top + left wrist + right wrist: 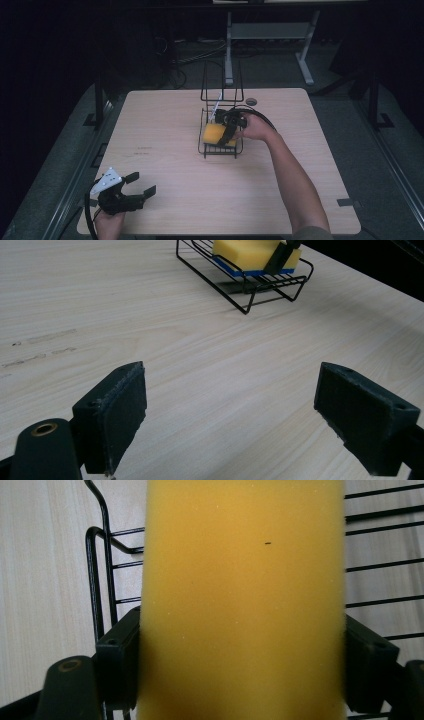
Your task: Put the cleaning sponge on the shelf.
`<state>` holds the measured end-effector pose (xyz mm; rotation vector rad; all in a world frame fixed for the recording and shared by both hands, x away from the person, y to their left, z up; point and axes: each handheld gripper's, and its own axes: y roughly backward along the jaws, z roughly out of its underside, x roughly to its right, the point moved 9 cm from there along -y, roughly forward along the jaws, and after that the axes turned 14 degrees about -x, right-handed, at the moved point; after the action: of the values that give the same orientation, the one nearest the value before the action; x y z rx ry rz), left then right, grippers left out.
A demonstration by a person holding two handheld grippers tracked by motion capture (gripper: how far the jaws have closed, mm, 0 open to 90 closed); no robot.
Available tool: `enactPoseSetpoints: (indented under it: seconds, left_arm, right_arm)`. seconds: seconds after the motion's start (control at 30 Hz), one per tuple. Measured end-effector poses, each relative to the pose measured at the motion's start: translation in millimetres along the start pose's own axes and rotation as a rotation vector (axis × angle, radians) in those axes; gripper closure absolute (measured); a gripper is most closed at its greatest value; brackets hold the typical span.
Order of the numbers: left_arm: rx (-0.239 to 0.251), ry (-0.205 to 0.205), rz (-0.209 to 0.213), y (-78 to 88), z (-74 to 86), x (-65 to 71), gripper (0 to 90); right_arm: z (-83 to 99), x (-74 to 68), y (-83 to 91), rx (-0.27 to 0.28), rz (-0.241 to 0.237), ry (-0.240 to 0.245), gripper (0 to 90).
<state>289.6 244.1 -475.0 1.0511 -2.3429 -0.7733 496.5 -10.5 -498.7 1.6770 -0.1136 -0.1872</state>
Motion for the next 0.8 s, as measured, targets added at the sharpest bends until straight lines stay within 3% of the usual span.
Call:
enactPoseSetpoints:
  seconds: [0.4,0.8]
  left_arm:
    - [-0.005,-0.003,0.001,-1.3,0.0,1.4,12.8]
    - [-0.006,-0.006,0.005,-2.2,-0.2,3.2,12.8]
  right_arm:
    - [2.8,-0.6,5.2,0.01,0.013,-0.02,15.4]
    - [2.0,-5.0,24.2,0.059,0.041,-0.016,15.2]
